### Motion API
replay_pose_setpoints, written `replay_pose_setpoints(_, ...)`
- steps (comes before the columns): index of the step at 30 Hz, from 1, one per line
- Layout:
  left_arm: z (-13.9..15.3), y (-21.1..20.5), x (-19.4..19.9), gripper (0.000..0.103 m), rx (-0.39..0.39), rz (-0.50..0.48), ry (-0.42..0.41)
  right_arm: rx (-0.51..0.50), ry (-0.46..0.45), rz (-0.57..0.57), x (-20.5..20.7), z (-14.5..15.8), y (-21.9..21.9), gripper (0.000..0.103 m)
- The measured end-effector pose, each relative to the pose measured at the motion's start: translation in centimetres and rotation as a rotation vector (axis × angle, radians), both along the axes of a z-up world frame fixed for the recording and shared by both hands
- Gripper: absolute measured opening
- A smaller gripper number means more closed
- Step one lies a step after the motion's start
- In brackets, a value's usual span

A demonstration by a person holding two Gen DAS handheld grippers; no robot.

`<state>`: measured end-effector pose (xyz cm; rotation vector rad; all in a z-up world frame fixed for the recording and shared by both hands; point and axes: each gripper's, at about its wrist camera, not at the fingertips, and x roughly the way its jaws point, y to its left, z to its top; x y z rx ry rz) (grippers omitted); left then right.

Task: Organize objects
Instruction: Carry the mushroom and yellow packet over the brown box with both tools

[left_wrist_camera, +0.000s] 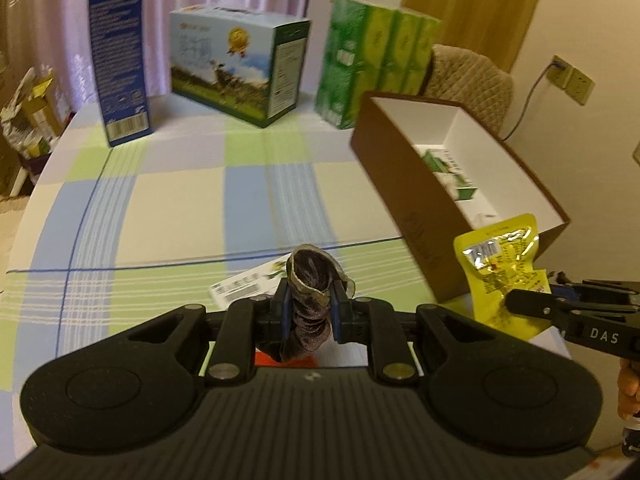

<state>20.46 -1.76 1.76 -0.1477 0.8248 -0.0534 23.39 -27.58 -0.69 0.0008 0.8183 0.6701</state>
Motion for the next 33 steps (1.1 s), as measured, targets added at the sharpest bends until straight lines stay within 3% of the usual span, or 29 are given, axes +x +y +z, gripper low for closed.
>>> replay_pose_setpoints(19, 2.8, -12.6, 5.3, 0.015, -0.006, -0.195, -0.086, 0.038, -0.091, -0.110, 3.7, 3.8, -9.4, 0.017)
replay_pose_setpoints(33, 2.8, -18.5, 11.2, 0.015, 0.014, -0.222, -0.097, 0.063, -0.123, -0.130, 10.0, 4.6, -13.1, 0.017)
